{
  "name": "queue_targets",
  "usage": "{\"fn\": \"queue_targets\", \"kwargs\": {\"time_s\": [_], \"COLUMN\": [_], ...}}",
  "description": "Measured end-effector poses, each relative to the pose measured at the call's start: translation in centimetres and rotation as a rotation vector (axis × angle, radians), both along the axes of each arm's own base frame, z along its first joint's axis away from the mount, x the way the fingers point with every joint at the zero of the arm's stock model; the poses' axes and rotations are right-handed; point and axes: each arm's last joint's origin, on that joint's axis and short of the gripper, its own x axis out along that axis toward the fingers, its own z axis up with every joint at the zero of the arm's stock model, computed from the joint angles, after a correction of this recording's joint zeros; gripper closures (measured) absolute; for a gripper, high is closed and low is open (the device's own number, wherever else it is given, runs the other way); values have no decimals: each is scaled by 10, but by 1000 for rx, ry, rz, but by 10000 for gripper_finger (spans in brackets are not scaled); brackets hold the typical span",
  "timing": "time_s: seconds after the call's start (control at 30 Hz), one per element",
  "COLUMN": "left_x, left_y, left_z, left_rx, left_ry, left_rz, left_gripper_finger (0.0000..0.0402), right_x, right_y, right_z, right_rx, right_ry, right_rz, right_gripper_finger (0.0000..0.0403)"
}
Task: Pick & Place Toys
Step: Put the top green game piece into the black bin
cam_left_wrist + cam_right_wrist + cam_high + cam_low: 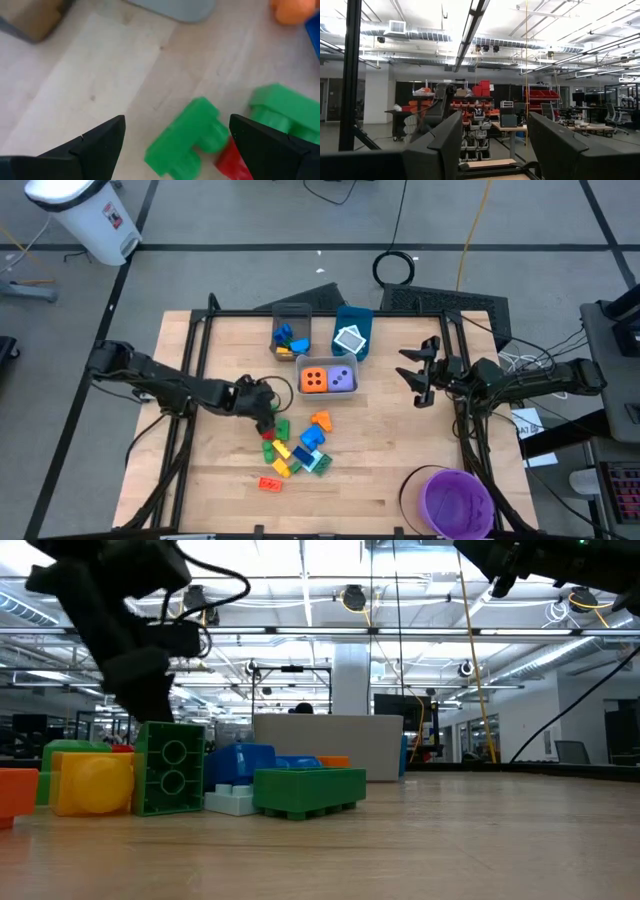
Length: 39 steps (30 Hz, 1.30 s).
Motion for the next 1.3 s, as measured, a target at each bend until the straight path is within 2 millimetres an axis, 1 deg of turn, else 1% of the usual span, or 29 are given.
{"fn": "queue_targets", "kwargs": {"time_s": [0.1, 0.23, 0.33, 0.43, 0.53, 0.77, 0.97, 1.17, 1.3], "left_x": [-1, 0, 2, 3, 5, 6, 2, 4, 5], "left_y": [-2, -1, 1, 5, 9, 14, 15, 14, 13], "left_z": [-11, -20, -24, -28, -31, -35, -32, -31, -31], "left_rx": [-6, 12, 31, 70, 65, -8, 0, -38, -86], "left_ry": [45, 90, 97, 101, 111, 128, 192, 174, 158], "left_rz": [14, 23, 37, 88, 112, 158, 148, 151, 194], "left_gripper_finger": [37, 37, 37, 37, 37, 37, 37, 37, 37], "right_x": [0, 1, 1, 1, 1, 1, 1, 1, 1], "right_y": [0, 0, 0, 0, 0, 0, 0, 0, 0], "right_z": [0, -1, -1, -1, -1, -1, -1, -1, -1], "right_rx": [0, 0, 0, 0, 0, 0, 0, 0, 0], "right_ry": [2, 5, 9, 8, 7, 8, 8, 8, 8], "right_rz": [0, 0, -1, 0, 0, -2, -2, -3, -2], "right_gripper_finger": [206, 206, 206, 206, 206, 206, 206, 206, 206]}}
